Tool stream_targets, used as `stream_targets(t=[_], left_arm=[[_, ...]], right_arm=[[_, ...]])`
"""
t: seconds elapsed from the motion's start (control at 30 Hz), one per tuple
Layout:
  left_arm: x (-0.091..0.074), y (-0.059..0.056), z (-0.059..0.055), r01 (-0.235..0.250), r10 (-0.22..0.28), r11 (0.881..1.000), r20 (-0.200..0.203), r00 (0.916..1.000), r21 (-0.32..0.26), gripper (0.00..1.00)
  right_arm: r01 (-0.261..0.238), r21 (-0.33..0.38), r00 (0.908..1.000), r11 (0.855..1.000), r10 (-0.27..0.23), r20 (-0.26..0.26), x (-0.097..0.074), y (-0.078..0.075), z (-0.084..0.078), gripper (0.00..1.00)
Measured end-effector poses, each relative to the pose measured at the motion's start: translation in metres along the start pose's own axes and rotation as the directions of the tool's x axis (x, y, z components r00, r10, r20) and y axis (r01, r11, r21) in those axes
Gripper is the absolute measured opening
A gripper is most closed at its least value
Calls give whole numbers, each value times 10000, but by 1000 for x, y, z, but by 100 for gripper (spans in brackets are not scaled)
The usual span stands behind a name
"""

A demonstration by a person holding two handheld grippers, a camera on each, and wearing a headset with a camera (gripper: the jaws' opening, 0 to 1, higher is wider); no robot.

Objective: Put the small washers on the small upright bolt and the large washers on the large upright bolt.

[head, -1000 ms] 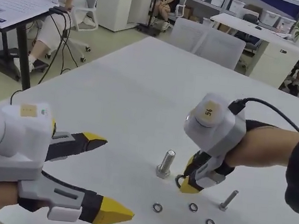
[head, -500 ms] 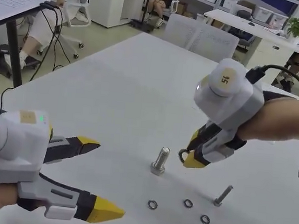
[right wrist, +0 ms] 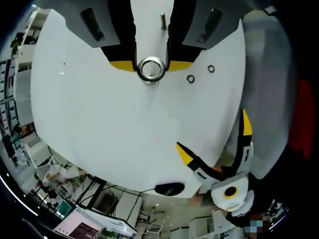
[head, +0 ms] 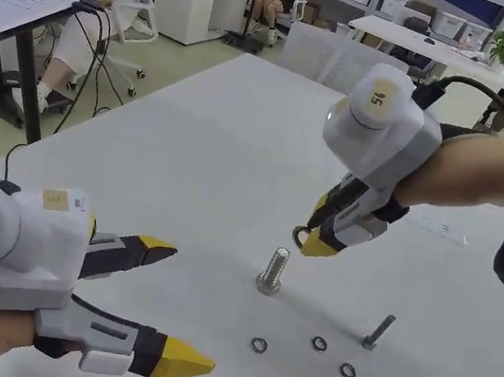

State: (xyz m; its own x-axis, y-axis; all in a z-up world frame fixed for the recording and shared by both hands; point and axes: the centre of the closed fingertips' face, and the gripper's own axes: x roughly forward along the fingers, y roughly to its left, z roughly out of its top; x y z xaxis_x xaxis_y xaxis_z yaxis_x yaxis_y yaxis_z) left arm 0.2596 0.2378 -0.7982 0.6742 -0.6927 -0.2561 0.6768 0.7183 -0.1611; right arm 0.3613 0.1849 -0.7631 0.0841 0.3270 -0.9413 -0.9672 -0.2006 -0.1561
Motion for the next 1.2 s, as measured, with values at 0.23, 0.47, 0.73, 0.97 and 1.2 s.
stream_targets(t=[0.23,0.47,0.73,0.97,1.2], left_arm=[[-1,-5,-3,152,-152,9999,-116,9998,-60,87],[0,-7,-6,152,-154,9999,-342,9993,-57,88],[-1,-3,-12,-47,50,10000,-655,9978,50,88],[-4,-2,-13,-176,183,9998,-771,9969,100,87],[-5,-2,-15,-194,207,9997,-822,9964,161,87]], right_arm=[[-206,-28,9997,9998,205,-167,12,-6,-1,24],[-474,121,9983,9988,478,-338,25,-12,-5,24],[-653,86,9969,9978,656,-443,32,-6,-3,24],[-759,35,9955,9971,760,-561,38,-6,-3,24],[-810,25,9943,9967,810,-687,42,-7,-4,24]])
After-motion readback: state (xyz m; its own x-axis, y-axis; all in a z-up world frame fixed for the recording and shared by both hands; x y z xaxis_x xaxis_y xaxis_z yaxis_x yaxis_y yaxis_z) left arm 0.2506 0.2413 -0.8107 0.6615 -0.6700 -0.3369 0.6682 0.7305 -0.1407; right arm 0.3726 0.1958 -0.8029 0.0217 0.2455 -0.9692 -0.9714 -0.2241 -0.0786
